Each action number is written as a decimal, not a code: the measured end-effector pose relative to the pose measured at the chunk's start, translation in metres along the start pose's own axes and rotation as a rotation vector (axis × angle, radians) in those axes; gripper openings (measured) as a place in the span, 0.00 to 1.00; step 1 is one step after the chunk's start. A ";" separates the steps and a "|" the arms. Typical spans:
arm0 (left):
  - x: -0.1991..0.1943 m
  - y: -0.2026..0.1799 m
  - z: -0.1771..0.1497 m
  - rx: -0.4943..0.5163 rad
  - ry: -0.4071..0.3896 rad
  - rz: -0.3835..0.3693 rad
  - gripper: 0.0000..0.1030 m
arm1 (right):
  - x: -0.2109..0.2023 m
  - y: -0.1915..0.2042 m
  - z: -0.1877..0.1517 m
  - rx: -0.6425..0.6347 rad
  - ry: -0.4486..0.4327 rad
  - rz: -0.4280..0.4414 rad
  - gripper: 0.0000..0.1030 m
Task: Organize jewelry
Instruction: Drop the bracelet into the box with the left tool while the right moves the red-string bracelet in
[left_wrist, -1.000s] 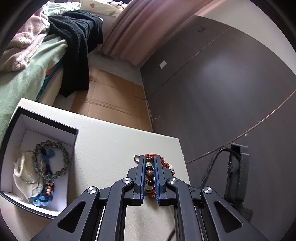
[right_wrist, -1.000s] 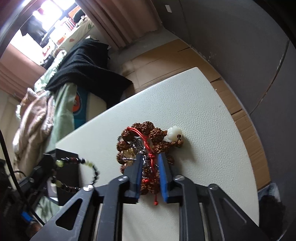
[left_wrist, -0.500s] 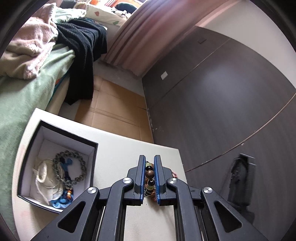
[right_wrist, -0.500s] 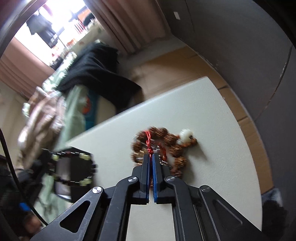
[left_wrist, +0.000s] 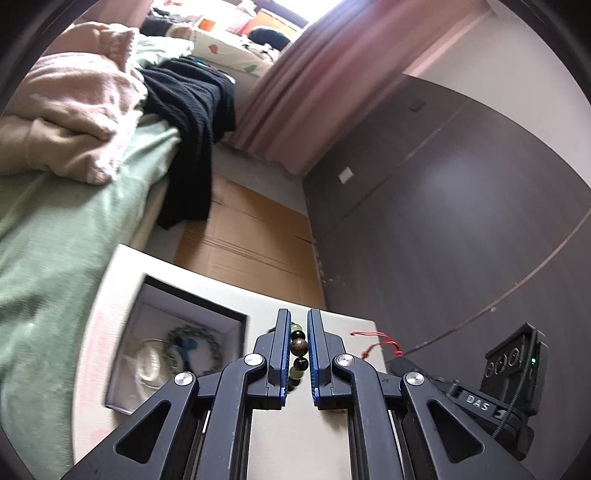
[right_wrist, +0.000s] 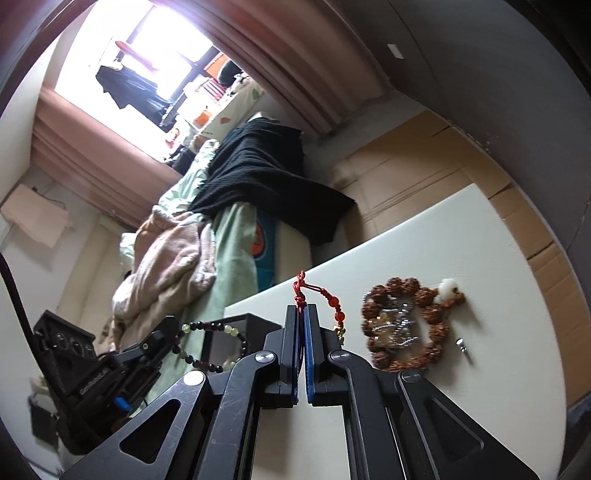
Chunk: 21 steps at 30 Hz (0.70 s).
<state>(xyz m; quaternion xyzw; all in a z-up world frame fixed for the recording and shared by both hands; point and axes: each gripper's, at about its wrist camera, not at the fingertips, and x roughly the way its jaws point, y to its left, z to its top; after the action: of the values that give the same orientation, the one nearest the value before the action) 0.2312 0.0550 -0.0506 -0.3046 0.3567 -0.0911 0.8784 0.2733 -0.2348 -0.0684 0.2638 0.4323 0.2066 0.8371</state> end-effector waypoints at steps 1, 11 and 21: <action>-0.003 0.003 0.001 -0.005 -0.006 0.014 0.09 | 0.002 0.002 0.000 -0.001 0.001 0.011 0.04; -0.006 0.037 0.010 -0.104 -0.017 0.106 0.72 | 0.022 0.031 -0.008 -0.031 0.030 0.113 0.04; -0.018 0.055 0.020 -0.129 -0.075 0.186 0.75 | 0.049 0.061 -0.020 -0.063 0.084 0.237 0.04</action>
<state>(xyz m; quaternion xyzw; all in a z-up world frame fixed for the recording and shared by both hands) 0.2289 0.1150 -0.0618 -0.3292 0.3555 0.0253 0.8744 0.2760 -0.1539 -0.0699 0.2777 0.4263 0.3284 0.7958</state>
